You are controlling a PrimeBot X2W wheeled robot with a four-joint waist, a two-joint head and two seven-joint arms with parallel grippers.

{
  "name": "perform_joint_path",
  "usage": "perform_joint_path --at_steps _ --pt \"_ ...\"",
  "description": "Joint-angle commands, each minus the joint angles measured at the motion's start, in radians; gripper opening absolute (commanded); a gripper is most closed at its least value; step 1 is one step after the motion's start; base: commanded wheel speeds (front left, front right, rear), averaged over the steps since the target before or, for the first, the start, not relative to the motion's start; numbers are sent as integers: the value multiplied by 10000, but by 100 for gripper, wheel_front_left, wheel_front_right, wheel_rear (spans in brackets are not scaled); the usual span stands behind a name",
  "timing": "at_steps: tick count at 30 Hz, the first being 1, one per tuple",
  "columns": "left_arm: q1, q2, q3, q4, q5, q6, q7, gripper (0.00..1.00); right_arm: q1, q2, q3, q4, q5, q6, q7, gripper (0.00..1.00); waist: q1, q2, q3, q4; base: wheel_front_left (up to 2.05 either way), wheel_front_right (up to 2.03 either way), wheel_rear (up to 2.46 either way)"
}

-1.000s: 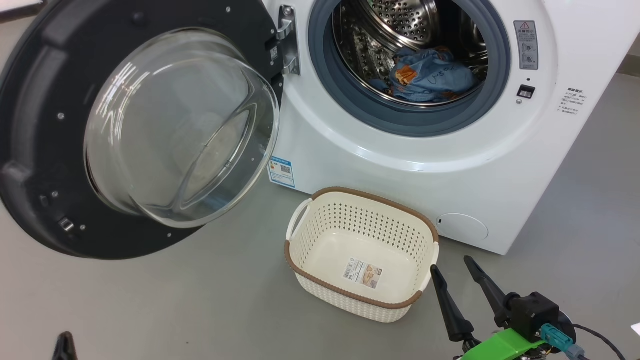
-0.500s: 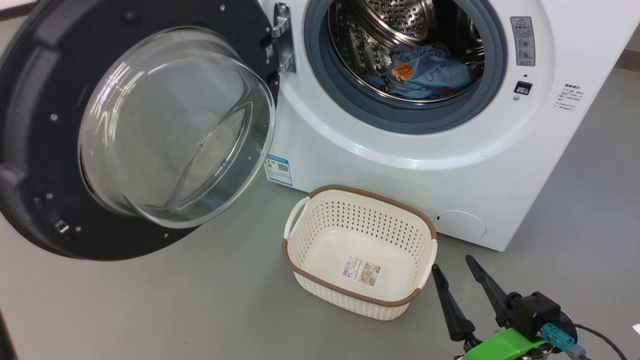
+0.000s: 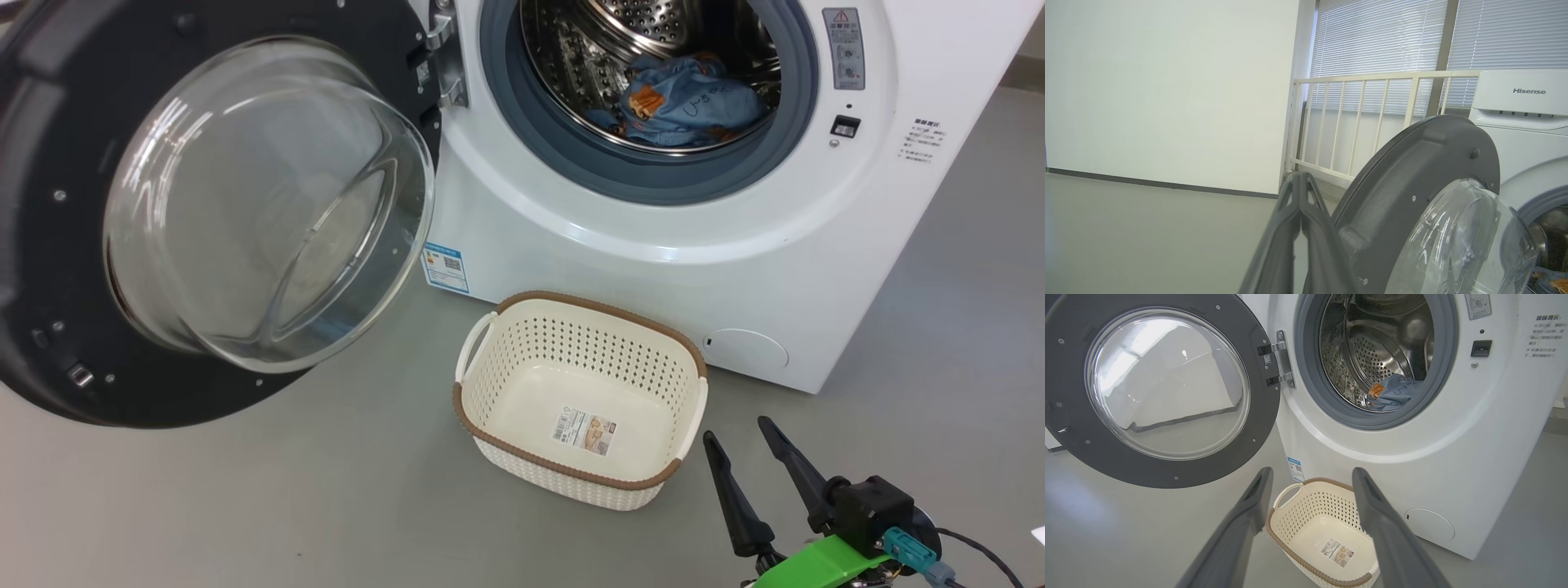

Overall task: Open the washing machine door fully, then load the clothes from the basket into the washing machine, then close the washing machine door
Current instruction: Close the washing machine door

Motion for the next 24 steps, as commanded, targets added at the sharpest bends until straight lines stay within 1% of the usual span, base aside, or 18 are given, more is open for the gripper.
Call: perform_joint_path --at_steps 1,4,5,7,8,14,17,21,24 --pt "-626 827 283 11 -298 -31 -51 0 -473 17 241 -243 -16 62 -49 100 0 0 71 -56 0 0 0" --pt "-1177 1356 290 670 -1337 -31 -51 0 -519 17 242 -235 -63 62 -49 100 0 0 156 -111 0 0 0" --pt "-1397 1446 337 922 -1838 -31 -11 0 -527 17 238 -237 -72 62 -49 100 0 0 176 -123 0 0 0" --pt "-1624 1971 114 1347 -2276 -31 87 0 -544 17 242 -242 -92 62 -49 100 0 0 232 -155 0 0 0" --pt "-1775 2128 58 1589 -2616 -31 125 0 -561 17 245 -241 -106 62 -49 100 0 0 264 -171 0 0 0" --pt "-2692 2863 -94 2765 -5169 -31 838 0 -671 17 248 -223 -187 62 -49 100 0 0 458 -271 0 0 0" --pt "-3049 3154 -107 3294 -6434 -31 1403 0 -725 17 247 -200 -231 62 -49 100 0 0 559 -323 0 0 0" --pt "-3432 3423 -64 4056 -7942 -31 2436 0 -807 17 245 -173 -284 62 -49 100 0 0 693 -401 0 0 0" --pt "-3611 3596 -4 4596 -8755 -31 3170 0 -885 17 265 -146 -327 62 -49 100 0 0 791 -490 0 0 0"
